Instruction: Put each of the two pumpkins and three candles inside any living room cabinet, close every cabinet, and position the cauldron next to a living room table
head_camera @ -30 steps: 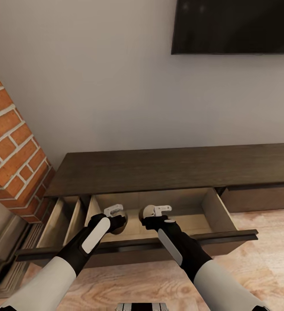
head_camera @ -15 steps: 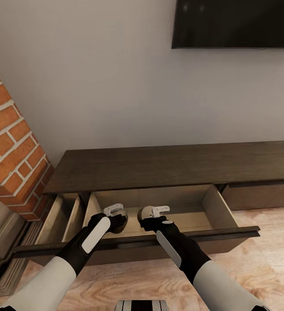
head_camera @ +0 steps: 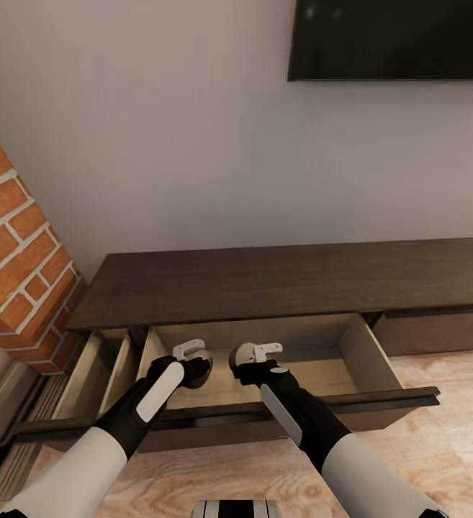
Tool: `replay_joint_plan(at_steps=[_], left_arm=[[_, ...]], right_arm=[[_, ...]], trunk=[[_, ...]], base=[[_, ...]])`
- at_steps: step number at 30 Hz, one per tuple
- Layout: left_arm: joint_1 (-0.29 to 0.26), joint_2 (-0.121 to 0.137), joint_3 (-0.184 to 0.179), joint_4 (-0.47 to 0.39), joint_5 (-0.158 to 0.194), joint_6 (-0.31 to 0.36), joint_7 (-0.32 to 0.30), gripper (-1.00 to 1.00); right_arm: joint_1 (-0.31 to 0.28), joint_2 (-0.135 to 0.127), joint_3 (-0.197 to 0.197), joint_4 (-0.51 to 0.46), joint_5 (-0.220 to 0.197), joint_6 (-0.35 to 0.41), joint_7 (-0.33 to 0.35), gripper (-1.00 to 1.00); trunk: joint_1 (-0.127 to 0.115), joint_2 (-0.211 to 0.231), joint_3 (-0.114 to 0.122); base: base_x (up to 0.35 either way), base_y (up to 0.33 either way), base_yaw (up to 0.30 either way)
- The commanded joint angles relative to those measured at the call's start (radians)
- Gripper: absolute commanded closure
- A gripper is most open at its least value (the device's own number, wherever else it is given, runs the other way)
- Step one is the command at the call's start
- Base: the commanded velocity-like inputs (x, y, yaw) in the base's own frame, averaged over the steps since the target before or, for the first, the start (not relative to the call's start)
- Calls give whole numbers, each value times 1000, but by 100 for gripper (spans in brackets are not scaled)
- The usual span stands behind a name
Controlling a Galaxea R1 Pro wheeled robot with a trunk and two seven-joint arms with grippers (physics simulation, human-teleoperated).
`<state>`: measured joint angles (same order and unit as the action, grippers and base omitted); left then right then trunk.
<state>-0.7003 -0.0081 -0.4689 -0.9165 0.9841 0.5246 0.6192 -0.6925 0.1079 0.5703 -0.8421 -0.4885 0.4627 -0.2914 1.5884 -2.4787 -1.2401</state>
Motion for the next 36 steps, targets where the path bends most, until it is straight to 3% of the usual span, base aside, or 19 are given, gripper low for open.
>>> replay_joint_plan(at_steps=[1,13,16,20,36], left_arm=[[-1,0,-2,-1,8,0,8,100],[-1,2,-5,-1,9,1,8,100],[-1,2,-3,-1,9,3,9,100],[-1,1,-1,-1,9,4,10,100],[-4,-1,-1,-8,7,2,10,100]], right_arm=[[-1,-1,3,-1,-11,3,-10,100],[-1,14,2,17,-22,42,-15,100],[-2,48,0,38,-24,95,-16,100],[-49,62,-1,80,-24,107,-18,100],[-106,67,-1,119,-24,105,-17,100]], trunk=[[0,0,-1],[0,0,-1],[12,-21,-10],[13,-22,-26],[21,-26,-88]], base=[[199,0,0],[36,0,0],[0,0,0],[0,0,0],[0,0,0]])
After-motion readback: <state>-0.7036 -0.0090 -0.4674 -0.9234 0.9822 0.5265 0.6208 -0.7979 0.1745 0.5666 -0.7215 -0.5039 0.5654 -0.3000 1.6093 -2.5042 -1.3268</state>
